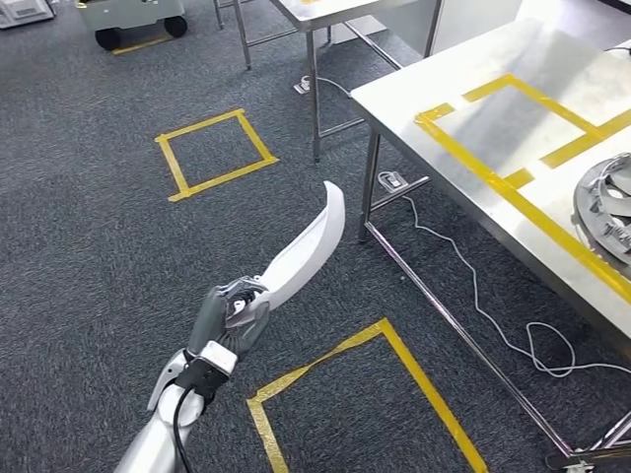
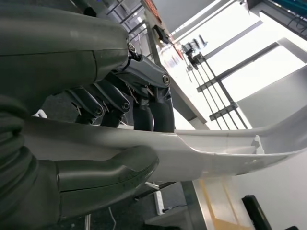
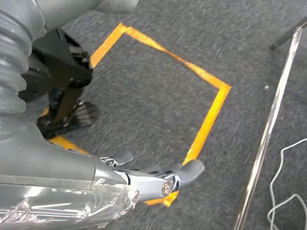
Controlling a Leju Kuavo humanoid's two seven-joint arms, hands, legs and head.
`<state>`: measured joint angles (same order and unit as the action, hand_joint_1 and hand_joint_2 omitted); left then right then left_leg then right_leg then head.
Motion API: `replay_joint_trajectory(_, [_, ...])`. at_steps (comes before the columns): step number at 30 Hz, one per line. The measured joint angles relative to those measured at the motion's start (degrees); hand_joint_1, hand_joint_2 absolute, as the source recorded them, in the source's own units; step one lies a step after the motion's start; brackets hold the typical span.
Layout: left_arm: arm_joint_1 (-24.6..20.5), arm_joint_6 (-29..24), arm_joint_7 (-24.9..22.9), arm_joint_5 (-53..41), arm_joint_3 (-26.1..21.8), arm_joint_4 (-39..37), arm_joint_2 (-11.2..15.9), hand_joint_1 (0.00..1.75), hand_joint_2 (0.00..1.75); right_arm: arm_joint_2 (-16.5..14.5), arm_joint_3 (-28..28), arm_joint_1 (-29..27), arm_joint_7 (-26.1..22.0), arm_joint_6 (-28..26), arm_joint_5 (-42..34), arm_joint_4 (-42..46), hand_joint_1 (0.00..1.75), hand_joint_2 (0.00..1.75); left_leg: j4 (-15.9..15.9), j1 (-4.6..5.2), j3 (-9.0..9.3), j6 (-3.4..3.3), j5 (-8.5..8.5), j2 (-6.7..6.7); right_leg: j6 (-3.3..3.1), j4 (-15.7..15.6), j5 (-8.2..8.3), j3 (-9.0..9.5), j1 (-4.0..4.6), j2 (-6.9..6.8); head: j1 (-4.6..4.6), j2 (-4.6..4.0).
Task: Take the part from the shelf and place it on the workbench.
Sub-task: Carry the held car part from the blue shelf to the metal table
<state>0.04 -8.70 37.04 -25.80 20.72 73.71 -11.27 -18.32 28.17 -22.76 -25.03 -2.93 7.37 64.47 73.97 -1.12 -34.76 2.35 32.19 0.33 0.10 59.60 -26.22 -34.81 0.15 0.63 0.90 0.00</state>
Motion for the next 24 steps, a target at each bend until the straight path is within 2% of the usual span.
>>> replay_joint_trajectory(2, [0.1,0.0,0.0,0.0,-0.1,0.0,0.1,1.75,1.75,0.0,0.1,0.0,0.0,0.0,0.1,-0.1,0.0,1.75,1.3,0.27,-4.88,-0.29,5.81,-0.03,-0.18,-0.2,-2.3,3.06,0.0,0.65,0.1,-0.01])
replay_joint_trajectory(3, [0.2,0.1,0.0,0.0,-0.1,-0.1,0.2,1.75,1.75,0.0,0.1,0.1,-0.1,0.0,0.2,-0.1,0.0,1.75,0.3,0.41,-6.53,-0.45,7.52,-0.04,-0.15,-0.3,-3.62,4.84,-0.02,1.01,0.14,-0.01])
replay_joint_trajectory(4, [0.2,0.1,0.0,0.1,-0.1,-0.1,0.2,1.75,1.75,0.0,0.2,0.2,-0.2,0.0,0.5,-0.3,0.0,1.75,-1.6,0.52,-7.59,-0.53,7.05,-0.06,-0.07,-0.3,-4.96,6.56,-0.06,1.33,0.15,-0.01])
replay_joint_trajectory(5, [0.2,0.2,0.0,0.1,-0.1,-0.1,0.2,1.75,1.75,0.0,0.3,0.3,-0.4,0.1,0.8,-0.4,0.0,1.75,-4.4,0.59,-8.21,-0.61,3.72,-0.07,0.04,-0.4,-6.33,8.07,-0.1,1.56,0.15,-0.01])
replay_joint_trajectory(7, [0.1,0.5,0.0,0.3,-0.1,-0.2,0.3,1.75,1.75,0.0,0.8,0.8,-0.9,0.3,1.6,-0.9,0.0,1.75,-11.0,0.76,-8.7,-0.74,-7.17,-0.03,0.47,-0.8,-9.04,10.71,-0.01,2.03,0.27,-0.02])
replay_joint_trajectory(8, [0.1,0.6,0.0,0.3,-0.1,-0.3,0.3,1.75,1.75,0.0,1.1,1.0,-1.1,0.5,2.0,-1.1,0.0,1.75,-13.1,0.85,-8.6,-0.89,-11.13,-0.06,0.77,-1.5,-10.0,11.93,0.02,2.17,0.31,-0.02])
replay_joint_trajectory(9, [0.0,0.7,0.0,0.4,-0.1,-0.3,0.2,1.75,1.75,0.0,1.5,1.3,-1.4,0.6,2.4,-1.4,0.0,1.75,-14.3,0.92,-8.33,-1.06,-12.82,-0.13,1.16,-2.0,-10.14,13.05,0.08,2.24,0.37,-0.02])
replay_joint_trajectory(10, [-0.1,0.8,0.0,0.4,-0.2,-0.3,0.1,1.75,1.75,0.0,1.8,1.6,-1.7,0.8,2.8,-1.6,0.0,1.75,-14.4,0.92,-7.66,-1.36,-12.4,-0.25,1.55,-1.8,-9.49,13.49,0.06,2.23,0.34,0.0])
replay_joint_trajectory(11, [-0.3,0.9,0.1,0.5,-0.2,-0.3,0.0,1.75,1.75,0.0,2.2,1.9,-1.9,1.0,3.2,-1.9,0.0,1.75,-14.8,0.85,-6.72,-1.73,-11.77,-0.4,1.95,-0.1,-8.04,13.0,0.02,1.9,0.15,-0.01])
replay_joint_trajectory(12, [-0.3,1.0,0.1,0.5,-0.3,-0.3,0.0,1.75,1.75,0.0,2.5,2.3,-2.2,1.2,3.5,-2.2,0.0,1.75,-15.1,0.78,-5.56,-2.09,-11.04,-0.46,2.27,3.3,-6.18,11.36,0.03,1.43,0.0,0.0])
replay_joint_trajectory(13, [-0.4,1.1,0.2,0.5,-0.3,-0.4,0.0,1.75,1.75,0.0,2.8,2.6,-2.4,1.4,3.8,-2.6,0.0,1.75,-15.3,0.74,-4.22,-2.41,-10.21,-0.5,2.46,7.6,-5.0,8.67,0.04,0.91,-0.21,0.01])
replay_joint_trajectory(14, [-0.3,1.3,0.3,0.4,-0.3,-0.5,0.0,1.75,1.75,0.0,3.2,2.8,-2.5,1.6,4.0,-3.0,0.0,1.75,-15.5,0.75,-2.79,-2.63,-9.11,-0.5,2.54,11.6,-5.01,5.46,0.08,0.37,-0.4,0.0])
replay_joint_trajectory(15, [-0.3,1.4,0.4,0.4,-0.3,-0.6,-0.1,1.75,1.75,0.0,3.5,2.8,-2.7,1.7,4.2,-3.3,0.0,1.75,-15.7,0.77,-1.42,-2.76,-8.1,-0.5,2.51,14.5,-6.4,2.38,0.13,0.08,-0.44,0.01])
replay_joint_trajectory(16, [-0.3,1.5,0.5,0.3,-0.3,-0.7,-0.1,1.75,1.75,0.0,3.7,2.8,-2.8,1.8,4.4,-3.7,0.0,1.75,-15.8,0.78,0.07,-2.86,-7.01,-0.52,2.43,15.9,-9.05,-0.5,0.18,-0.04,-0.54,0.01])
replay_joint_trajectory(17, [-0.3,1.5,0.6,0.1,-0.2,-0.8,-0.1,1.75,1.75,0.0,4.0,2.8,-2.8,1.9,4.5,-4.1,0.0,1.75,-16.0,0.8,1.73,-2.93,-5.85,-0.54,2.33,15.9,-12.09,-2.92,0.21,-0.07,-0.62,0.01])
replay_joint_trajectory(18, [-0.3,1.5,0.7,-0.2,-0.2,-0.9,-0.1,1.75,1.75,0.0,4.3,2.8,-2.9,2.0,4.5,-4.4,0.0,1.75,-16.1,0.84,3.47,-2.99,-4.67,-0.55,2.17,14.9,-14.21,-4.8,0.25,-0.08,-0.72,0.0])
replay_joint_trajectory(19, [-0.3,1.5,0.8,-0.6,0.0,-0.9,-0.1,1.75,1.75,0.0,4.5,2.9,-2.9,2.1,4.6,-4.7,0.0,1.75,-16.2,0.93,5.41,-3.01,-3.26,-0.5,1.89,12.9,-14.57,-6.39,0.33,-0.14,-0.8,0.0])
replay_joint_trajectory(20, [-0.3,1.5,0.9,-0.9,0.1,-1.0,-0.1,1.75,1.75,0.0,4.7,2.9,-3.0,2.3,4.7,-4.9,0.0,1.75,-16.3,1.04,7.26,-3.01,-1.8,-0.36,1.46,10.2,-12.06,-7.56,0.49,-0.39,-0.86,0.0])
replay_joint_trajectory(22, [-0.3,1.5,0.9,-1.2,0.3,-1.2,-0.1,1.75,1.75,0.0,5.2,2.9,-3.1,2.6,4.7,-5.4,0.0,1.75,-16.2,1.46,10.33,-2.8,1.13,-0.03,0.46,4.4,-0.5,-8.93,1.11,-1.54,-0.85,-0.02])
replay_joint_trajectory(23, [-0.4,1.5,0.8,-1.3,0.4,-1.3,-0.1,1.75,1.75,0.0,5.4,3.0,-3.1,2.7,4.8,-5.6,0.0,1.75,-16.3,1.6,11.31,-2.59,2.39,0.16,0.17,2.8,4.33,-9.08,1.45,-1.87,-0.72,-0.02])
replay_joint_trajectory(24, [-0.4,1.5,0.8,-1.4,0.5,-1.4,-0.1,1.75,1.75,0.0,5.5,3.1,-3.2,2.7,4.8,-5.8,0.0,1.75,-16.3,1.64,12.07,-2.3,3.14,0.28,0.01,2.0,7.07,-9.04,1.7,-1.92,-0.57,-0.02])
